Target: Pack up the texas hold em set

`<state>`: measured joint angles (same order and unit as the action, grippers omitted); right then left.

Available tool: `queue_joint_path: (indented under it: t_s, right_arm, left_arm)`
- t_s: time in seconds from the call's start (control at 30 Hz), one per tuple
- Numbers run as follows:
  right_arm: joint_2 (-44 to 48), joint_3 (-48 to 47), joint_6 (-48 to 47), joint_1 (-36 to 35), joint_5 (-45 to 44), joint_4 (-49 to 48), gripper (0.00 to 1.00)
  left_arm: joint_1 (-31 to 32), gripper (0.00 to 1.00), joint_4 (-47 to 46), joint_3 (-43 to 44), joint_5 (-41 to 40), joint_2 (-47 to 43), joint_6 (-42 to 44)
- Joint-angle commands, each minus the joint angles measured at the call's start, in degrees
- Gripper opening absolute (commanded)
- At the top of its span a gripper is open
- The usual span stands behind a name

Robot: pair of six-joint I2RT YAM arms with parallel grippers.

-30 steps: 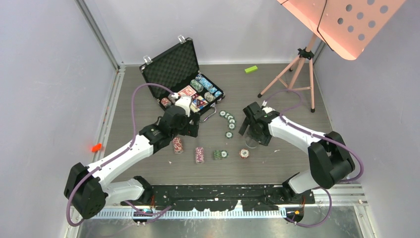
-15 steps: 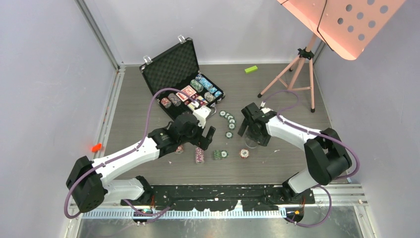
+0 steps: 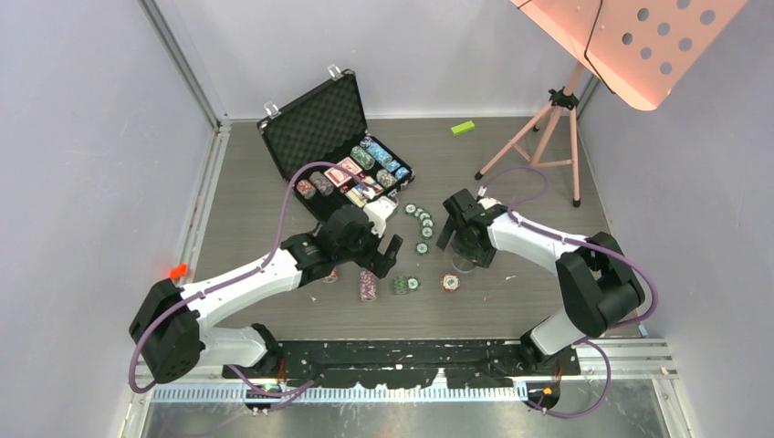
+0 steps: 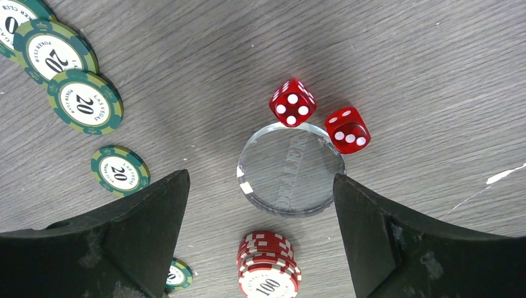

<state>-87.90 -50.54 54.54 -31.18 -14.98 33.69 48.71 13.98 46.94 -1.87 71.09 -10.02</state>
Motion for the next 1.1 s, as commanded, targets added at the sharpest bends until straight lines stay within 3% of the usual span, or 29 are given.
queue_joint_path:
  t_s: [0.0,0.5,0.67,0.8,0.9,1.07]
  right_arm:
    - [-0.44,1.50,0.41,-0.37,-1.03,-1.37,0.93]
    - [6.08,-1.68,-0.18,-0.37,-5.43,6.72,1.00]
    - [5.30,-1.21,-0.12,-0.37,-4.65,6.55,1.00]
    - [6.31,-1.18,-0.80,-0.37,-4.24,6.23,0.99]
    - [7.39,-1.16,-2.19,-0.37,-4.19,5.91,0.98]
    - [10.57,-1.07,-3.53,-0.37,-4.73,5.98,0.97]
  left_arm:
    - [0.25,0.99,-2.07,2.85,-0.10,-0.08,0.28]
    - [0.08,1.00,-1.90,3.34,-7.95,-1.17,-1.30]
    - [-0.02,1.00,-1.26,3.60,-7.29,-1.17,-0.20]
    - [-1.10,1.00,0.84,4.66,-11.92,0.03,-3.29]
    - [-3.03,0.97,2.30,5.88,-10.21,0.95,-4.56]
    - [-5.84,0.98,5.35,7.26,-16.94,1.00,-11.56]
